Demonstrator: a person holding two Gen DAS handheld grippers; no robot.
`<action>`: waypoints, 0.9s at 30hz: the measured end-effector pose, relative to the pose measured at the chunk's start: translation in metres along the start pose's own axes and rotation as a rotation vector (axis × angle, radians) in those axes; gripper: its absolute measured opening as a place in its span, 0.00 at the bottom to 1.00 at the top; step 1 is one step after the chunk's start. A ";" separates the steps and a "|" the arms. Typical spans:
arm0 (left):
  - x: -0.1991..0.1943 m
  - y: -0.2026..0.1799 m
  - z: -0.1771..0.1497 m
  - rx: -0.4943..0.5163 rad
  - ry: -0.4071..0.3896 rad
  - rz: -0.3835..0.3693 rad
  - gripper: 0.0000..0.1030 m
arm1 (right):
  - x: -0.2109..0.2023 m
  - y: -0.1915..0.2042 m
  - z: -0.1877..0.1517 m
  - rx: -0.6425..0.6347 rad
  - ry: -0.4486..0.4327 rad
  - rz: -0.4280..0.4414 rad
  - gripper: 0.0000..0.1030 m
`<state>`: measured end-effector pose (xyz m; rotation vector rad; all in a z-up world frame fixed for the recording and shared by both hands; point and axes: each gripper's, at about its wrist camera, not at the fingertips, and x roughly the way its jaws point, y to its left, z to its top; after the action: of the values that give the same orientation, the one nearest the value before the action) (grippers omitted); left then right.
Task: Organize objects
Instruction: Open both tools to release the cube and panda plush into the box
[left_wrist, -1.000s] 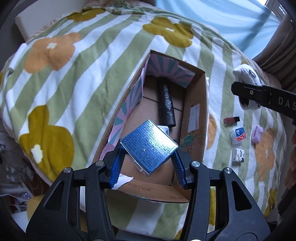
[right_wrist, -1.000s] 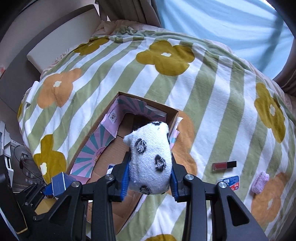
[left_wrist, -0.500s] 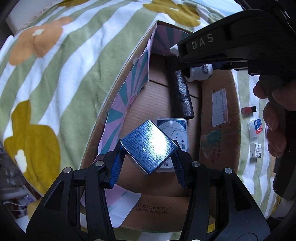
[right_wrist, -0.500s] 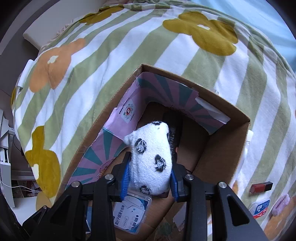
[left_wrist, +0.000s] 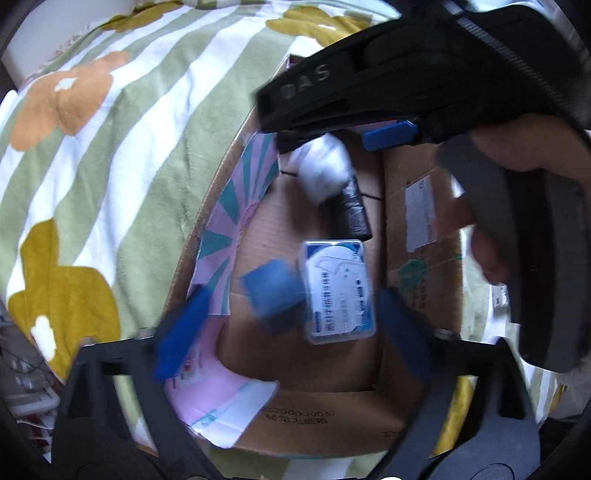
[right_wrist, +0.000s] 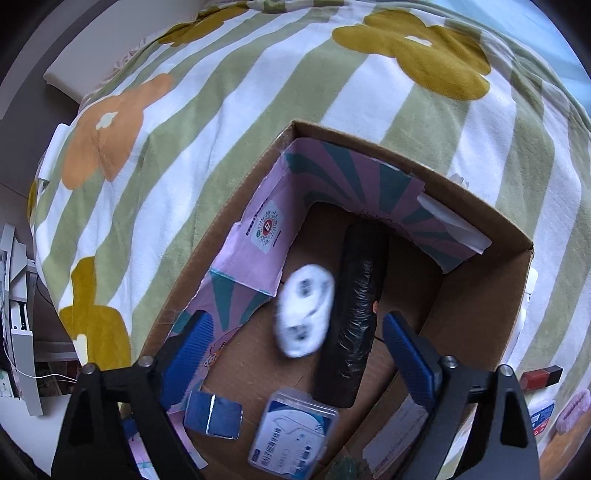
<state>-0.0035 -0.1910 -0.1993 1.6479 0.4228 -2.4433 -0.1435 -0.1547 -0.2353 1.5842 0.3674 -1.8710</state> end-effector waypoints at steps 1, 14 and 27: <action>-0.004 -0.003 -0.001 0.007 -0.012 0.004 1.00 | 0.001 -0.002 0.000 0.002 0.001 -0.010 0.93; -0.010 -0.012 -0.007 0.013 -0.005 -0.037 0.99 | -0.011 -0.014 -0.007 0.014 -0.010 -0.014 0.93; -0.043 -0.018 -0.007 0.044 -0.028 -0.031 0.99 | -0.077 -0.010 -0.027 -0.004 -0.062 -0.034 0.93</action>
<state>0.0134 -0.1730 -0.1593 1.6335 0.3961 -2.5124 -0.1247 -0.1089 -0.1700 1.5220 0.3727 -1.9393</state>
